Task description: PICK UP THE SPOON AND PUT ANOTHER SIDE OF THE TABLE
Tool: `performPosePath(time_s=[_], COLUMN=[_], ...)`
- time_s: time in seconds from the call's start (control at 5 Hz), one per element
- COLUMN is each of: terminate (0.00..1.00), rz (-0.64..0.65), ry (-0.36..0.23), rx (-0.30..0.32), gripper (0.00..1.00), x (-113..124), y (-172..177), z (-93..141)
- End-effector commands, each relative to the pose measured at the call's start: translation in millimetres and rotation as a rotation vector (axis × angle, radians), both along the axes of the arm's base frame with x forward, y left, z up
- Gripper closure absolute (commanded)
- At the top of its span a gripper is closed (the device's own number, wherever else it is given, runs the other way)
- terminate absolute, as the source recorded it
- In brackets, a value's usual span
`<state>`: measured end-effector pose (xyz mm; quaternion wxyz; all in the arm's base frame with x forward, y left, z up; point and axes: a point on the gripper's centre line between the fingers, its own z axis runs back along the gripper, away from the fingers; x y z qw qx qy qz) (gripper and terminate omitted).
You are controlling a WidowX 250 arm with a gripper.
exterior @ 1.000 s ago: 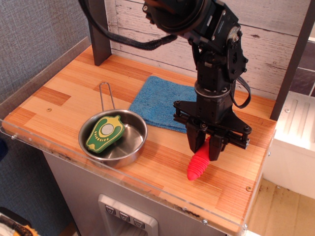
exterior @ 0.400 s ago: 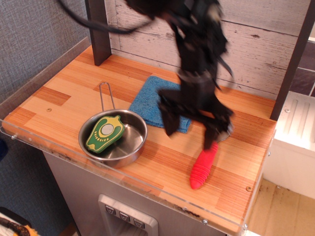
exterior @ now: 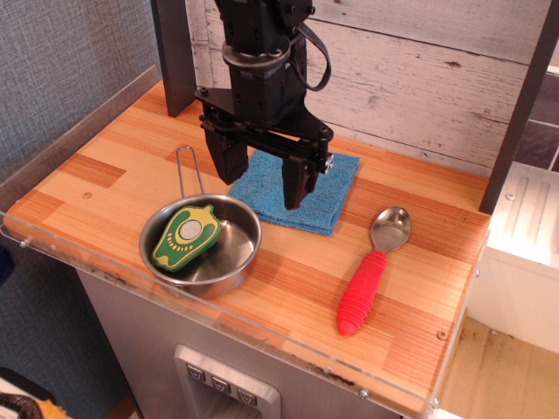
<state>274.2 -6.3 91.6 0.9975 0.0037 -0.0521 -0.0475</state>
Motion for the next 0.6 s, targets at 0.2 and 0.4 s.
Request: performPosePath(time_s=[0.2, 0.4], terminate=[0.0, 1.0], rz=[0.028, 0.028], ry=[0.021, 0.021], rx=[-0.005, -0.005], gripper=[0.0, 0.0], x=[-12.5, -12.5], y=[21.8, 21.8], z=[4.6, 4.6])
